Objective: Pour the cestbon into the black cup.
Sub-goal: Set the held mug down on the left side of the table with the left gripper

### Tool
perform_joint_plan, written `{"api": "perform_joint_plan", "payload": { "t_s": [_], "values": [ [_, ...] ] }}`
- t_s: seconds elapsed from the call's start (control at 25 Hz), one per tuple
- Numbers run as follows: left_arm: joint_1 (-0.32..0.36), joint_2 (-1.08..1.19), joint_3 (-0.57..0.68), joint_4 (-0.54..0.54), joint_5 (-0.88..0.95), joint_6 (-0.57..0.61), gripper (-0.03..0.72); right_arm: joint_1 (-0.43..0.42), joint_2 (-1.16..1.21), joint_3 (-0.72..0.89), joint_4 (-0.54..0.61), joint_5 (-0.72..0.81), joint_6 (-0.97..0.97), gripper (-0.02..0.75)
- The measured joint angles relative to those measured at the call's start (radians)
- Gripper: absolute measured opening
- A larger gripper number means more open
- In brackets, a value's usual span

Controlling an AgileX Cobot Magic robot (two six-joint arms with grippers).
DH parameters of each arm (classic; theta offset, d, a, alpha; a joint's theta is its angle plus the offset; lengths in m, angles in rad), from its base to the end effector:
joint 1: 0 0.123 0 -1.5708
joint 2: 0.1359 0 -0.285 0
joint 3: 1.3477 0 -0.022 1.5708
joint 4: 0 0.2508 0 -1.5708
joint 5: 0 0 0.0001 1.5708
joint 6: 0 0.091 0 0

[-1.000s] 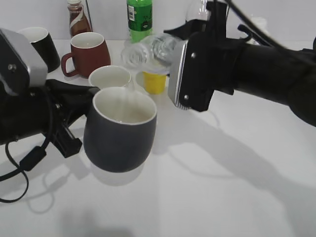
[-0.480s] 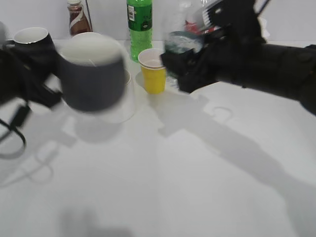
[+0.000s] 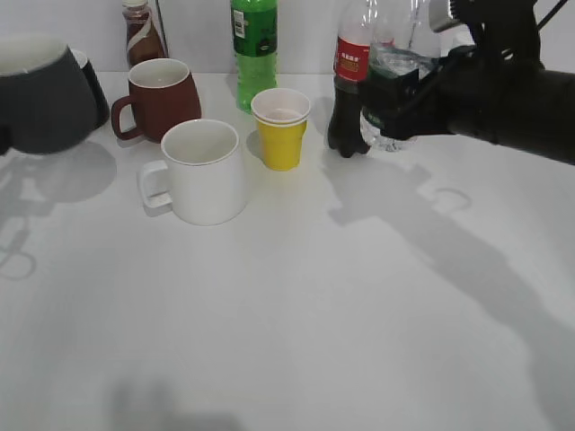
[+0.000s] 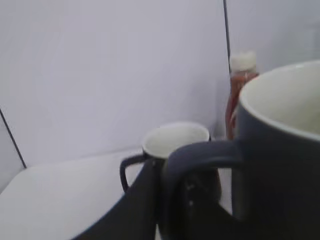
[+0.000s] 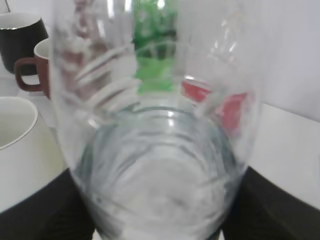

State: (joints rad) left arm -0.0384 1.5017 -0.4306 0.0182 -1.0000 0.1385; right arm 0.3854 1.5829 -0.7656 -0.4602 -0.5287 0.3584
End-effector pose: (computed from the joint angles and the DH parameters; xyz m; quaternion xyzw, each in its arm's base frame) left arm 0.2670 -0.0117 0.2121 0.0708 0.6978 0.0338 0.7119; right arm 0.2977 0.1427 0.2322 -0.2355 0.7511 0.1907 0.5866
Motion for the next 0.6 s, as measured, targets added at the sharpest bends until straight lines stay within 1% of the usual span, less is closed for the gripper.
{"api": "perform_joint_plan", "payload": {
  "t_s": [0.2,0.32,0.48,0.6],
  "values": [
    [0.007,0.192,-0.007,0.006,-0.109,0.0,0.045,0.0,0.0,0.036,-0.009,-0.001,0.03,0.465],
    [0.007,0.286,-0.007,0.007,-0.136,0.003,0.045,0.0,0.0,0.053,-0.009,0.0,0.033,0.465],
    [0.007,0.365,-0.007,0.007,-0.138,0.002,0.044,0.0,0.0,0.06,-0.011,0.0,0.038,0.465],
    [0.007,0.391,-0.012,0.006,-0.172,0.0,0.043,0.0,0.0,0.06,-0.011,-0.002,0.043,0.465]
  ]
}}
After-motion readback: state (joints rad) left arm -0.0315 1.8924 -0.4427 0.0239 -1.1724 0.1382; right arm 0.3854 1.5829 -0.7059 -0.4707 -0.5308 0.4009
